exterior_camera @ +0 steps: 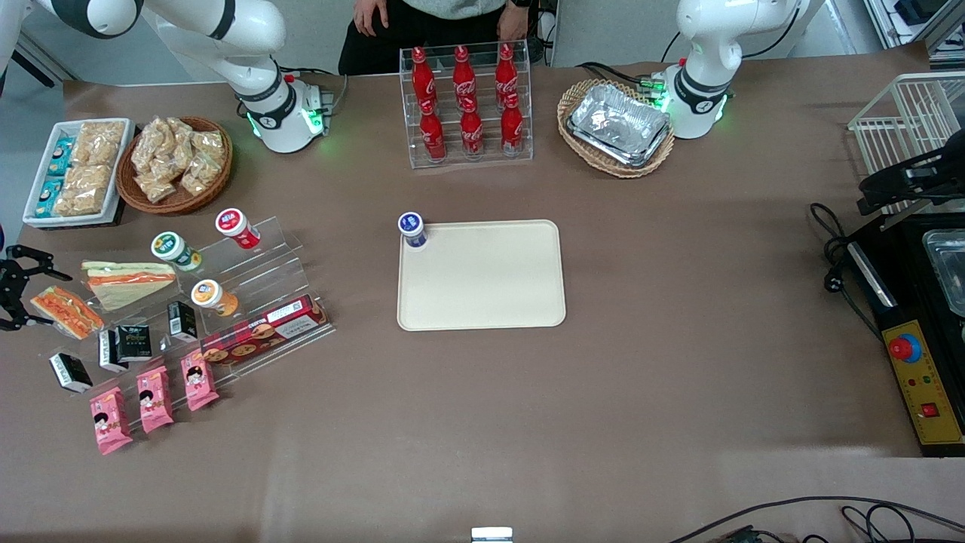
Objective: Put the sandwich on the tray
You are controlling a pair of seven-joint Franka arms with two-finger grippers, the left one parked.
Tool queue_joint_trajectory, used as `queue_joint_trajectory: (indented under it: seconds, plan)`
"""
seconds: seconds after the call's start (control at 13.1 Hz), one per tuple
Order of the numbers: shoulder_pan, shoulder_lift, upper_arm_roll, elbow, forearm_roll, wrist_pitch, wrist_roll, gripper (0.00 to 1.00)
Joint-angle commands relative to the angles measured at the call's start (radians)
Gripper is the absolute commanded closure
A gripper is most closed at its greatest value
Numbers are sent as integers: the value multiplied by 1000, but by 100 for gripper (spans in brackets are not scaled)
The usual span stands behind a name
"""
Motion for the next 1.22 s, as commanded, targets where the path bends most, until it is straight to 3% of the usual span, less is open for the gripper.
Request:
queue_joint_trajectory:
  seconds: [0.0, 0.15, 0.23, 0.31, 0.92, 1.15]
  plan:
    - [-5, 13, -2, 1, 50, 9, -59, 45]
    - [-6, 11, -2, 5, 48, 4, -67, 63]
    - [-5, 11, -2, 5, 48, 2, -67, 65]
    - [-6, 11, -2, 8, 48, 2, -68, 73]
    - [-6, 1, -7, 111, 29, -57, -77, 73]
    - [-2, -18, -18, 194, -42, -126, -119, 73]
